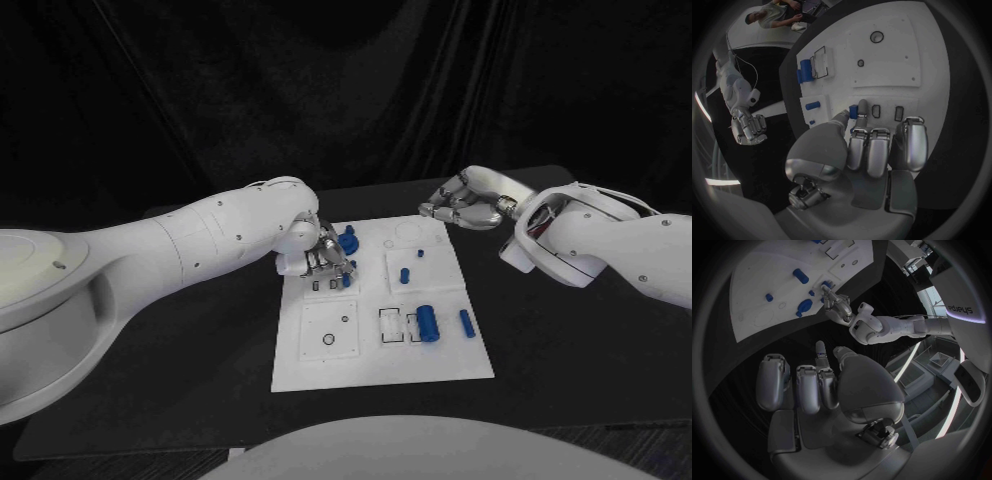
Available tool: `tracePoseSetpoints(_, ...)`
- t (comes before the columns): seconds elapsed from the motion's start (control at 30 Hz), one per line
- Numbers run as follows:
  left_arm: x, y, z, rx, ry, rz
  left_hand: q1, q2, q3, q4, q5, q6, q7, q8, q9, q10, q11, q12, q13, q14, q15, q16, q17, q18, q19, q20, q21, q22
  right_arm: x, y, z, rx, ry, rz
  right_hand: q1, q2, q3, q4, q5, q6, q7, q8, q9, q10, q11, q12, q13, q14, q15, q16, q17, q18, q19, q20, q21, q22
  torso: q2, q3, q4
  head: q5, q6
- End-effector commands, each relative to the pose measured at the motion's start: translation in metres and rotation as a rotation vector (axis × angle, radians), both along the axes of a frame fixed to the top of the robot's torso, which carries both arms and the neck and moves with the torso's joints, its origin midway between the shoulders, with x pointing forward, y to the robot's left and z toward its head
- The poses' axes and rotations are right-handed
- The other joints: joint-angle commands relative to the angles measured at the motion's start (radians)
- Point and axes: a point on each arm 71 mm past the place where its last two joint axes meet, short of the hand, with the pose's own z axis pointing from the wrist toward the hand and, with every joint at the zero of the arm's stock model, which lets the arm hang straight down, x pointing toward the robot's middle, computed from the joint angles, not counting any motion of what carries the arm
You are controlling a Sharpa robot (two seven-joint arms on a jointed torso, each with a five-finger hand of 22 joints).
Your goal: Assemble the parts on the task board
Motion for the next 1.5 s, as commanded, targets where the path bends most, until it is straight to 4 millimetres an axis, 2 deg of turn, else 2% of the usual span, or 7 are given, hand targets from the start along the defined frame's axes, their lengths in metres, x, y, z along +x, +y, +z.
tracePoseSetpoints(0.03,-0.003,-0.002,-0.003,-0.009,0.018,-0.018,0.008,-0.008,0.014,-0.006,0.012,-0.006,-0.003,-0.007,0.003,0.104,0.007,0.004,0.261,0.106,0.004,0.007,0.263,0.008,-0.008,0.001,-0.006,0.125,0.000,-0.001,-0.002,-0.010,0.019,-0.011,0.014,0.000,0.002,0.000,-0.003,-0.007,0.001,-0.004,-0.001,0.093,0.006,-0.002,0.242,0.080,0.008,-0.007,0.150,0.004,0.002,-0.003,-0.005,0.184,0.000,0.0003,0.0001,0.000,0.000)
tracePoseSetpoints(0.2,-0.003,0.000,-0.003,-0.008,0.019,-0.017,0.011,-0.021,0.065,-0.034,0.065,-0.005,-0.003,-0.015,0.010,0.104,0.007,0.004,0.261,0.106,0.003,0.007,0.263,0.008,-0.006,0.000,-0.007,0.129,0.000,-0.001,-0.003,-0.012,0.022,-0.011,0.019,-0.001,0.004,-0.005,-0.002,-0.007,0.000,-0.005,-0.001,0.093,0.006,-0.002,0.241,0.080,0.008,-0.008,0.149,0.005,0.002,-0.003,-0.006,0.184,0.000,0.0004,-0.0005,0.001,0.000)
tracePoseSetpoints(0.23,-0.003,0.000,-0.003,-0.008,0.019,-0.016,0.007,-0.029,0.092,-0.045,0.095,-0.003,-0.002,-0.018,0.014,0.104,0.007,0.004,0.261,0.106,0.004,0.007,0.263,0.008,-0.005,-0.001,-0.009,0.130,0.000,-0.001,-0.003,-0.013,0.023,-0.011,0.019,-0.001,0.004,-0.005,-0.002,-0.007,0.000,-0.005,-0.001,0.093,0.006,-0.002,0.241,0.080,0.008,-0.008,0.149,0.005,0.002,-0.003,-0.006,0.184,0.000,0.0004,-0.0006,0.002,0.000)
tracePoseSetpoints(0.33,-0.003,0.002,-0.003,-0.008,0.018,-0.012,-0.011,-0.049,0.156,-0.066,0.140,-0.002,-0.001,-0.023,0.024,0.104,0.007,0.004,0.261,0.106,0.003,0.007,0.263,0.008,-0.005,0.000,-0.011,0.132,0.000,-0.001,-0.004,-0.014,0.026,-0.012,0.022,-0.001,0.005,-0.007,-0.001,-0.007,0.000,-0.005,-0.001,0.092,0.005,-0.002,0.241,0.080,0.008,-0.009,0.147,0.005,0.001,-0.003,-0.008,0.183,0.000,0.0006,-0.0008,0.006,0.000)
tracePoseSetpoints(0.67,-0.003,0.006,-0.003,-0.008,0.012,-0.001,-0.079,-0.092,0.302,-0.100,0.194,0.001,0.002,-0.030,0.054,0.104,0.008,0.004,0.261,0.106,0.005,0.007,0.263,0.008,-0.002,0.001,-0.017,0.139,0.000,-0.002,-0.006,-0.019,0.036,-0.012,0.028,-0.002,0.007,-0.012,0.001,-0.008,0.000,-0.005,-0.001,0.090,0.005,-0.004,0.238,0.079,0.008,-0.010,0.145,0.006,-0.001,-0.003,-0.013,0.182,0.000,0.0006,0.0001,0.010,0.000)
tracePoseSetpoints(0.93,-0.003,0.012,-0.003,-0.006,0.005,0.015,-0.091,-0.099,0.327,-0.106,0.203,0.000,0.002,-0.031,0.060,0.104,0.009,0.004,0.261,0.106,0.004,0.007,0.263,0.008,-0.003,0.001,-0.019,0.140,0.001,-0.001,-0.007,-0.021,0.040,-0.009,0.031,-0.002,0.008,-0.015,0.003,-0.009,0.001,-0.006,-0.001,0.087,0.006,-0.006,0.233,0.079,0.008,-0.010,0.145,0.008,-0.003,-0.003,-0.019,0.180,-0.001,0.0009,0.0006,0.011,0.000)
tracePoseSetpoints(1.5,-0.003,0.033,-0.003,-0.005,-0.026,0.076,-0.129,-0.109,0.347,-0.095,0.176,-0.003,0.004,-0.036,0.069,0.104,0.011,0.004,0.261,0.106,0.006,0.007,0.263,0.009,-0.002,0.002,-0.022,0.142,0.001,-0.003,-0.008,-0.025,0.045,-0.013,0.032,-0.002,0.008,-0.016,0.004,-0.009,0.001,-0.007,-0.001,0.087,0.006,-0.007,0.231,0.079,0.008,-0.010,0.144,0.008,-0.005,-0.003,-0.022,0.179,-0.001,0.0011,0.0002,0.015,0.000)
